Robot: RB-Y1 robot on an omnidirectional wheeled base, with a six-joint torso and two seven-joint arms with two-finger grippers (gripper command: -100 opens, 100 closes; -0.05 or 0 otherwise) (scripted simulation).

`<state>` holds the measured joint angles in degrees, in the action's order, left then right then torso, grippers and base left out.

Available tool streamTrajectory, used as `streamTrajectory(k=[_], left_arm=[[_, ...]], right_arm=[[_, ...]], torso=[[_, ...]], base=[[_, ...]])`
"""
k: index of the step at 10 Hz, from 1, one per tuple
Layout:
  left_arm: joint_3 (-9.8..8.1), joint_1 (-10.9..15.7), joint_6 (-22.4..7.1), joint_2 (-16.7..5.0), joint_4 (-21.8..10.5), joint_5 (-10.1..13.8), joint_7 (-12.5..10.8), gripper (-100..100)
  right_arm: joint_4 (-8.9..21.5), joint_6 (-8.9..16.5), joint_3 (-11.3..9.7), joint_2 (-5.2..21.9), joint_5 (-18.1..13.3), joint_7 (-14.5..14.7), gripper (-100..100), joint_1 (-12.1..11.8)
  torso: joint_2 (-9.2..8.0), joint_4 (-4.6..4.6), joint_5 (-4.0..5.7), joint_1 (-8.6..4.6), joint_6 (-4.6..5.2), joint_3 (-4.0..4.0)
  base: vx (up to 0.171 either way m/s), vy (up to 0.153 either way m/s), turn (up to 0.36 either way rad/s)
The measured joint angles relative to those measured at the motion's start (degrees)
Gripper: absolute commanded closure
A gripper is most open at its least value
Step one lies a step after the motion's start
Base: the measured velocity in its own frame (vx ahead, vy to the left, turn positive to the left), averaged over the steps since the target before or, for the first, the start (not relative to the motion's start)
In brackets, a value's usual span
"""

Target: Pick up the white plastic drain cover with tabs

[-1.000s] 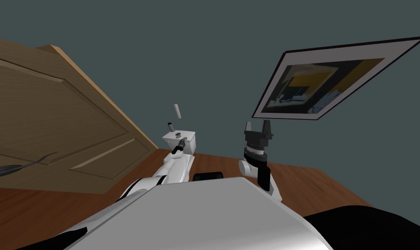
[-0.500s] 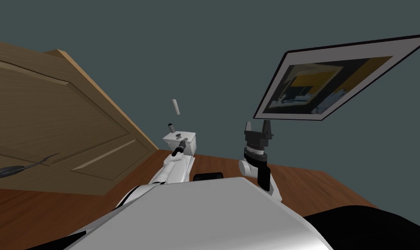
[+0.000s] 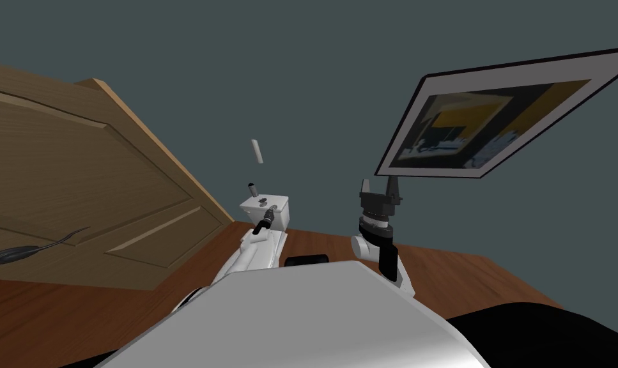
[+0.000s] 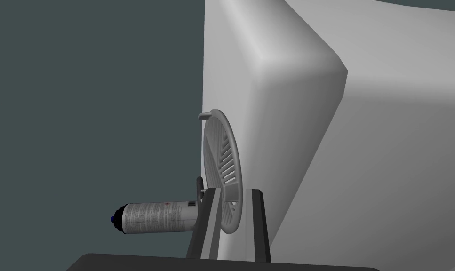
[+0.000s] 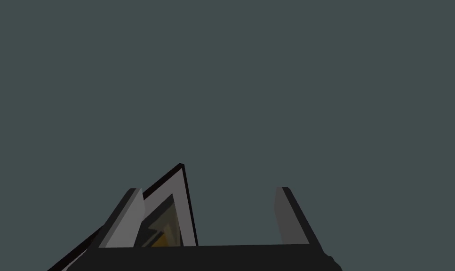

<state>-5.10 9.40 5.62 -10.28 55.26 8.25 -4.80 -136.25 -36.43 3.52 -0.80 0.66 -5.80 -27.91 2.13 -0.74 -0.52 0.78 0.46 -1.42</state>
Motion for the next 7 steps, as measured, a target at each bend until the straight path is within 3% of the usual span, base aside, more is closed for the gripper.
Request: streamTrajectory(k=[3, 5, 7], left_arm=[[0.44, -4.03, -1.27, 0.75, 4.58, -0.12, 0.44, 100], [0.77, -5.44, -1.30, 1.82, 6.39, -0.34, 0.95, 100], [1.12, -9.47, -3.26, 2.84, 11.18, -0.59, 1.60, 100]], right_arm=[[0.00, 0.00, 0.00, 0.00, 0.00, 0.00, 0, 0.01], [0.00, 0.00, 0.00, 0.00, 0.00, 0.00, 0, 0.00], [0.00, 0.00, 0.00, 0.00, 0.00, 0.00, 0, 0.00]], torso=[[0.11, -0.16, -0.08, 0.18, -0.05, -0.15], [0.25, -0.23, -0.12, 0.20, -0.02, -0.24], [0.27, -0.26, -0.10, 0.24, -0.09, -0.27]], base=[[0.018, 0.010, 0.000], [0.079, 0.029, 0.033], [0.026, 0.006, 0.007]])
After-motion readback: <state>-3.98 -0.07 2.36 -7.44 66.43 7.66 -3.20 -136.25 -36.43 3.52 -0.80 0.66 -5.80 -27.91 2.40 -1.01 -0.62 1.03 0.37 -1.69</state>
